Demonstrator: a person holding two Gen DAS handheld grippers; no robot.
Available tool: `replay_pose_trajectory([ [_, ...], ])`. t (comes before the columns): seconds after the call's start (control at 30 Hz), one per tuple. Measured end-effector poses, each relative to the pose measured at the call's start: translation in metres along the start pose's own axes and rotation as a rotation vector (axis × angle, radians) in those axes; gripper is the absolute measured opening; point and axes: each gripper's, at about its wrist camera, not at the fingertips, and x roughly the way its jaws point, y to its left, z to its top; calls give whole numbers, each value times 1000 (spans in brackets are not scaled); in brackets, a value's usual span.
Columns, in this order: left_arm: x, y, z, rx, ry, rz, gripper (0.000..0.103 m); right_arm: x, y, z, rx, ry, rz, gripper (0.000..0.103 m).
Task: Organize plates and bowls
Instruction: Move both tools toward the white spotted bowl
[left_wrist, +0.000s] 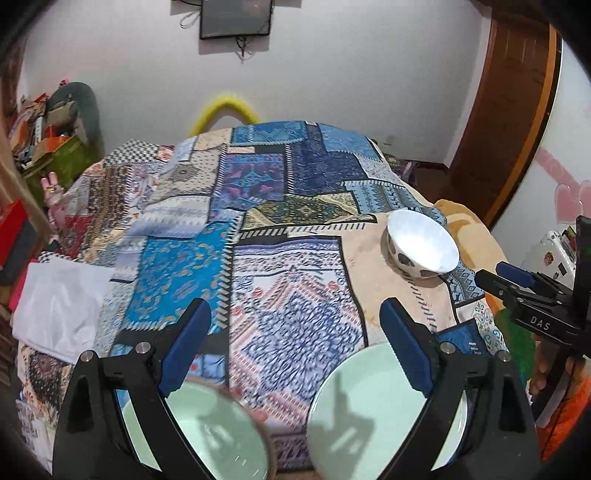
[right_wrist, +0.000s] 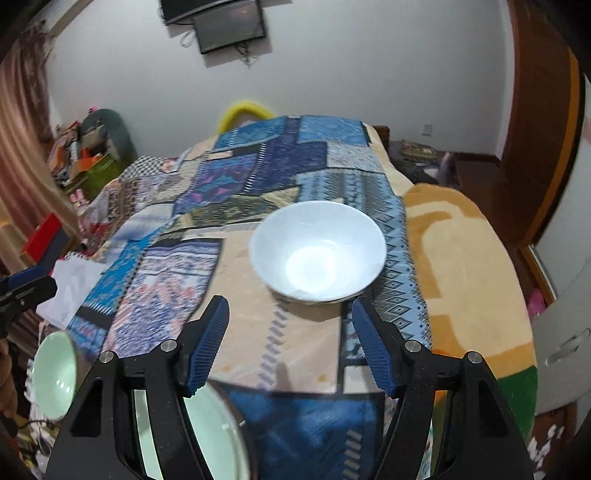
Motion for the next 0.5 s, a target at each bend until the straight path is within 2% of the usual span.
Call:
replay_pose_trajectory([
  [0.2,46,-15,14,16,49,-20,93,30,-24,10,47,1,-58,64],
  [0.3,65,-23,20,36,65,-22,93,45,-35,15,70,20,-65,49],
  [0.4,83,-31,27,50,83,-30,93,62,-47,19,94,58,-59,39],
  [0.5,95,-37,32,60,94,-35,93,73,-55,21,102,86,-66,35],
])
